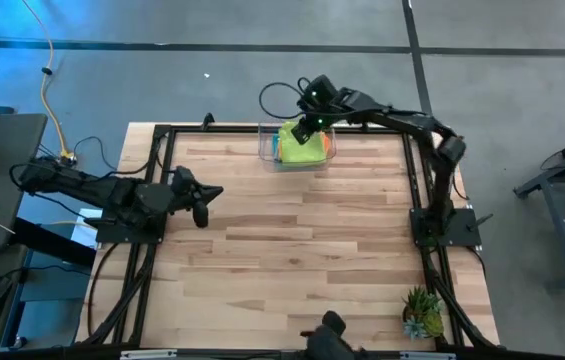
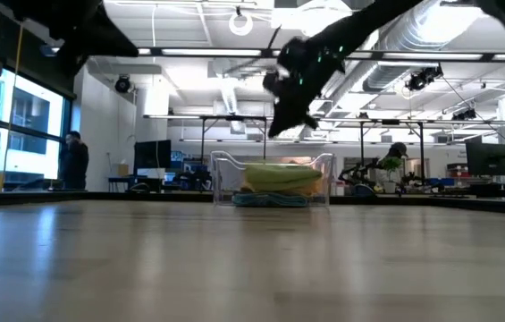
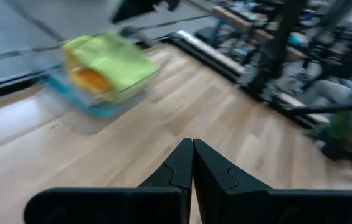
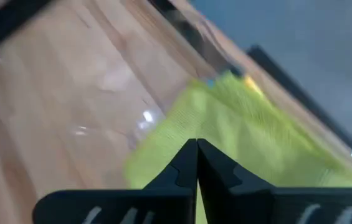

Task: Fold microfiber towels
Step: Return To Home Position

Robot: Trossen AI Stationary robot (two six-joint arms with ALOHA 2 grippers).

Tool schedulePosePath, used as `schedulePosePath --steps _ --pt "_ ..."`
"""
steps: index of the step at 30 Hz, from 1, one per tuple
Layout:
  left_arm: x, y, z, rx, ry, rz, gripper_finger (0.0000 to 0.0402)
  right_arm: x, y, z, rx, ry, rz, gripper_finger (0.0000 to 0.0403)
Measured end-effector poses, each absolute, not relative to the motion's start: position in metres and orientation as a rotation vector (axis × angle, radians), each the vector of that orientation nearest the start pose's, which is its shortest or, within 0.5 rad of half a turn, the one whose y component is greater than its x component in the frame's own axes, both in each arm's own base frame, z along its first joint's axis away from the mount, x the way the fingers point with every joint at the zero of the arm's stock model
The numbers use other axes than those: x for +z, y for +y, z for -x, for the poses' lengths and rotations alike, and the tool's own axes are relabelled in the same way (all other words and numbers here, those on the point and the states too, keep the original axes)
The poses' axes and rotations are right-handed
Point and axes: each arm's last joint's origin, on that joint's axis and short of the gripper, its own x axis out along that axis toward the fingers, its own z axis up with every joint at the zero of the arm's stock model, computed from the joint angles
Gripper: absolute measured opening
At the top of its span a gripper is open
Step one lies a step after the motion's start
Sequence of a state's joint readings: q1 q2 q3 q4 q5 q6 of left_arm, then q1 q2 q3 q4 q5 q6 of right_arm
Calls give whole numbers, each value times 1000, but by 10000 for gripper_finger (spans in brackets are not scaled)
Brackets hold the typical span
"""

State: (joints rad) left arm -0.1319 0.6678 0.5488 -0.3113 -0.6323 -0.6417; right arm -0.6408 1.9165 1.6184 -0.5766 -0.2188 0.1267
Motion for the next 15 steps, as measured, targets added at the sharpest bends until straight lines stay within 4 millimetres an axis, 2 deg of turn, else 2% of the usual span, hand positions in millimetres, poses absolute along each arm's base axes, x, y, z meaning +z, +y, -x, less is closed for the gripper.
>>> schedulePosePath --steps 5,7,11,15 --pt "269 2 -153 449 199 409 0 317 -224 -337 -383 621 -320 0" --pt "272 4 -154 414 184 382 0 330 -214 -337 -341 568 -274 0" --pt "266 11 -157 388 120 393 0 333 -195 -333 -236 439 -260 0" --pt "251 15 -159 346 3 422 0 321 -174 -315 -227 314 -255 0"
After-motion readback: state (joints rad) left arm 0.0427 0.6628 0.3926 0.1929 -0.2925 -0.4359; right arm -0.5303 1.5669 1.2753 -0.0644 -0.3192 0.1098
